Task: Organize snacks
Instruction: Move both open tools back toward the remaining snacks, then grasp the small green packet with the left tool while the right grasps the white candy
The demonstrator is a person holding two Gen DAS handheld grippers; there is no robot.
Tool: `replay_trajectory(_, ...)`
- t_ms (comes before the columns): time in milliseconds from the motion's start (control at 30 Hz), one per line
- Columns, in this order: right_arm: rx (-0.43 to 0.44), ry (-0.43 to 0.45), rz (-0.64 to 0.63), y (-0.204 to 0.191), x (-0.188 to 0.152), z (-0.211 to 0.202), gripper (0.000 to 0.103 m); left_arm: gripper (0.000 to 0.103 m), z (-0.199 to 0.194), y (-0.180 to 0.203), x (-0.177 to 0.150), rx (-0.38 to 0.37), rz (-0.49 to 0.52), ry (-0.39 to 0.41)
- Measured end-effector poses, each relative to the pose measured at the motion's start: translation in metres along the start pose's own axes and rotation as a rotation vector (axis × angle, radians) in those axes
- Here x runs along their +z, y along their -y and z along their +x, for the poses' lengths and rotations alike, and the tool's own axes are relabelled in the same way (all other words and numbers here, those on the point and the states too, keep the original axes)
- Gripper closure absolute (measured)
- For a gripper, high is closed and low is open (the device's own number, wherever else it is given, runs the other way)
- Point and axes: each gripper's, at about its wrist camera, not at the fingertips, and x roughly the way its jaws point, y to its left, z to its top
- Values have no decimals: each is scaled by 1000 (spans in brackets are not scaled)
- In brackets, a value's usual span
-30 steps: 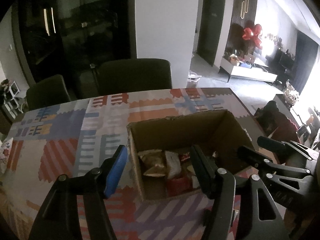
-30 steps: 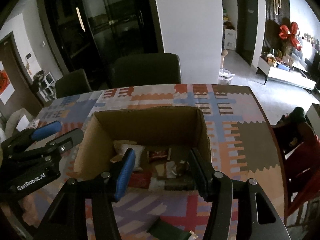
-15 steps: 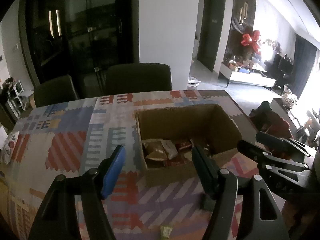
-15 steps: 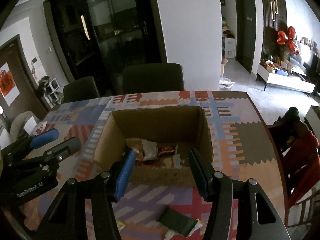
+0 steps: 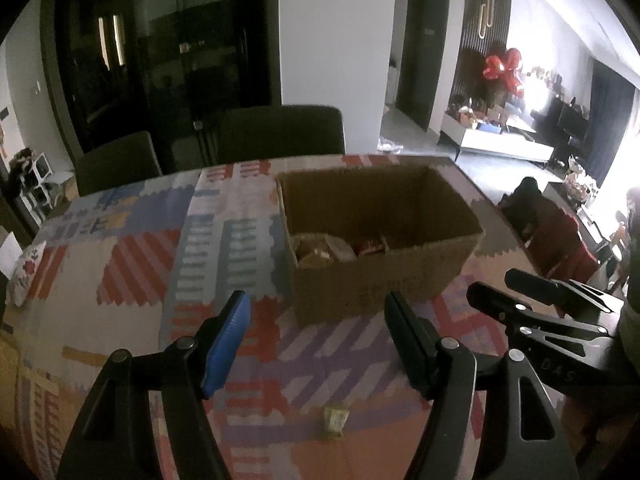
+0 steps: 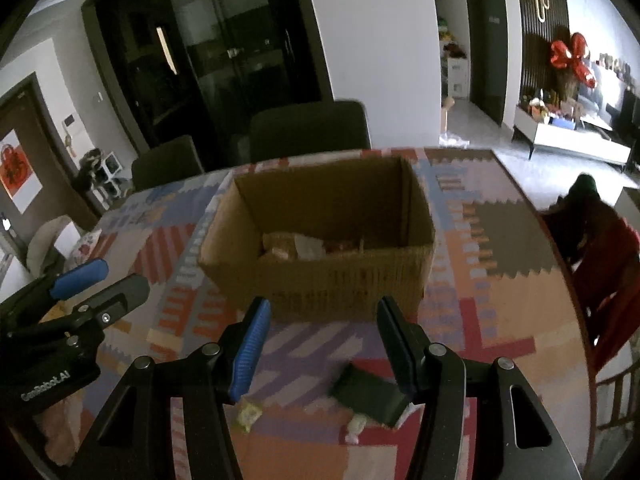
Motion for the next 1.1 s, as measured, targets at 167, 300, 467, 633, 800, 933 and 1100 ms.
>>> replay_trajectory(167, -18, -31, -5, 2, -20, 5, 47, 34, 5, 0, -26, -6, -2, -46)
replay_trajectory(300, -22, -52, 2, 5, -35, 8, 47, 34, 11, 2, -45, -17, 5, -78)
replay_trajectory(467, -10, -93, 10, 4, -55, 16, 47, 34, 18, 4, -67, -29, -6, -120)
replay_trajectory(633, -14, -136, 3, 5, -75, 26, 47, 34, 26, 5, -87, -35, -1, -158)
replay_trajectory(800, -20, -182, 4, 8, -95, 36, 47, 34, 35, 7, -106, -46, 10, -185)
replay_trajectory(933, -29, -214, 15, 11, -108, 43, 47, 34, 45, 7, -119, -78, -13, -217)
replay_trajectory(1100, -18, -276, 36, 13, -123, 58, 47, 35, 61, 4, -135, -96, -37, -268)
